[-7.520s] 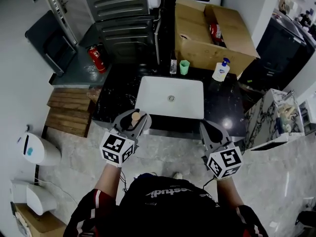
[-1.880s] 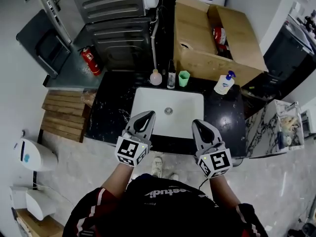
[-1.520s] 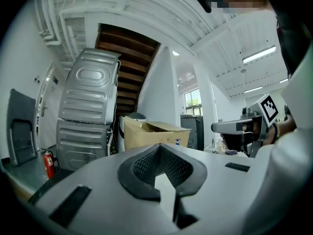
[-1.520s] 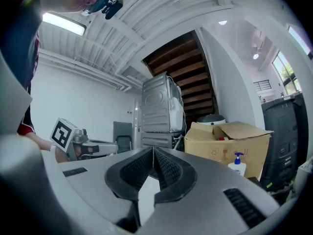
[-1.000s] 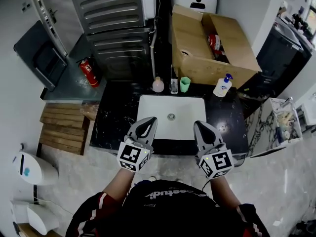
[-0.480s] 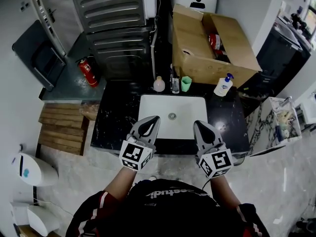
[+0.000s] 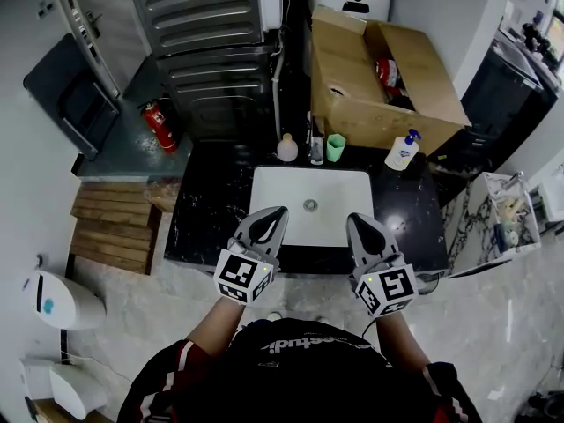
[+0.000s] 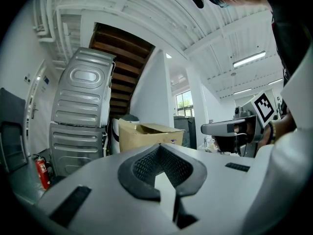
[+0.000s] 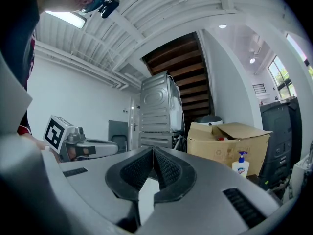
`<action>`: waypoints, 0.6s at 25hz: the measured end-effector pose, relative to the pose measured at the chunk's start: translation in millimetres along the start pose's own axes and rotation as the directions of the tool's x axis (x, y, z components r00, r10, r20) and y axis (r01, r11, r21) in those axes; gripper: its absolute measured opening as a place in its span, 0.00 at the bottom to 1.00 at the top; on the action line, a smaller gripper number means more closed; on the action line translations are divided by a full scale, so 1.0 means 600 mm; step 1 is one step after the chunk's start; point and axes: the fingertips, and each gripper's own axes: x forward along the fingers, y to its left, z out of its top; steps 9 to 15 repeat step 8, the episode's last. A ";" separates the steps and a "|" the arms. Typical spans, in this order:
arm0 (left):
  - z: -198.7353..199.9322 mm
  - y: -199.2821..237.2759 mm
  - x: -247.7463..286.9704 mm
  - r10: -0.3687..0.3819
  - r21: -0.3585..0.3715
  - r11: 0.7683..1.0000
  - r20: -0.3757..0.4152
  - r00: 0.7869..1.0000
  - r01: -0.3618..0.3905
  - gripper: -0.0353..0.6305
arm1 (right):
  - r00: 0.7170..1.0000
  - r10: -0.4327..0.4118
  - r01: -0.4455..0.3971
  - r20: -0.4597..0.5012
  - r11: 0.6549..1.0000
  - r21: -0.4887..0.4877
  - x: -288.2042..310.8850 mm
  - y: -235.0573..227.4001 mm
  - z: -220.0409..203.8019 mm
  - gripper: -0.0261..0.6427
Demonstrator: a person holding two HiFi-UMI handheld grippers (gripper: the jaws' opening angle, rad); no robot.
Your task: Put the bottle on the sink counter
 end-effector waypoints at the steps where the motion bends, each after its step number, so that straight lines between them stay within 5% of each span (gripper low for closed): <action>1: 0.000 0.000 -0.001 0.000 0.000 1.000 0.000 1.000 0.000 0.07 | 1.000 0.001 -0.001 0.001 1.000 0.000 0.000 0.001 0.000 0.10; 15: 0.003 0.001 -0.006 0.008 -0.020 1.000 0.002 1.000 -0.008 0.07 | 1.000 0.003 -0.003 0.000 1.000 0.000 -0.005 0.002 0.003 0.10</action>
